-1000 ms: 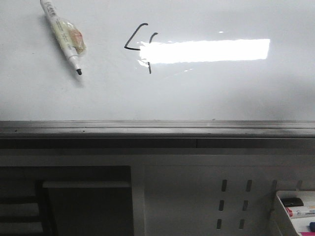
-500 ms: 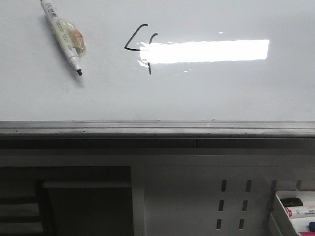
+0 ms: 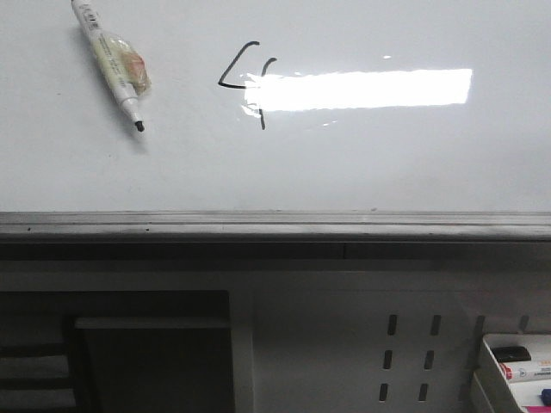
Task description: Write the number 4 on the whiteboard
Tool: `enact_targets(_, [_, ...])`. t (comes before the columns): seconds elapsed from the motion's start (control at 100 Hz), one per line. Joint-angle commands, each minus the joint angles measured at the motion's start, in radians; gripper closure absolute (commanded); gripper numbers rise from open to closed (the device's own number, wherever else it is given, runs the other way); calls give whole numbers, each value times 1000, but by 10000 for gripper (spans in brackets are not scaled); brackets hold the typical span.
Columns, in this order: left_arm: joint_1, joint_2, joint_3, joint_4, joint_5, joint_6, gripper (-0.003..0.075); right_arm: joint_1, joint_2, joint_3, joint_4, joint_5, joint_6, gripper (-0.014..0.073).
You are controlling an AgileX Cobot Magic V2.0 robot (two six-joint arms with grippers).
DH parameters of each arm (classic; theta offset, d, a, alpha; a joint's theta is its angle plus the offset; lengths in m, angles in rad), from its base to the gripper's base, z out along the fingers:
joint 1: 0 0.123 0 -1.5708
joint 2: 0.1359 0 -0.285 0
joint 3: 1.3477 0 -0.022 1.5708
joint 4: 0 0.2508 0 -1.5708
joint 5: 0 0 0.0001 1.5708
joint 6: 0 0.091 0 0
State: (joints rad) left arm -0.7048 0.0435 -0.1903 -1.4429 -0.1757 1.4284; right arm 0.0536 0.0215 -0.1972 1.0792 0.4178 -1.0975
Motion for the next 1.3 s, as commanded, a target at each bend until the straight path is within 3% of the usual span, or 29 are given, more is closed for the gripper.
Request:
enact_targets(0.0, [3, 10, -25, 3, -25, 0, 741, -4, 11, -23, 34, -52, -5, 658])
enact_targets(1.16, [3, 10, -13, 8, -51, 0, 741, -4, 11, -23, 34, -52, -5, 658])
enact_targets(1.23, [5, 12, 0, 84, -59, -20, 741, -4, 11, -23, 34, -52, -5, 658])
enact_targets(1.29, [31, 21, 17, 271, -69, -167, 741, -4, 11, -23, 34, -52, -5, 658])
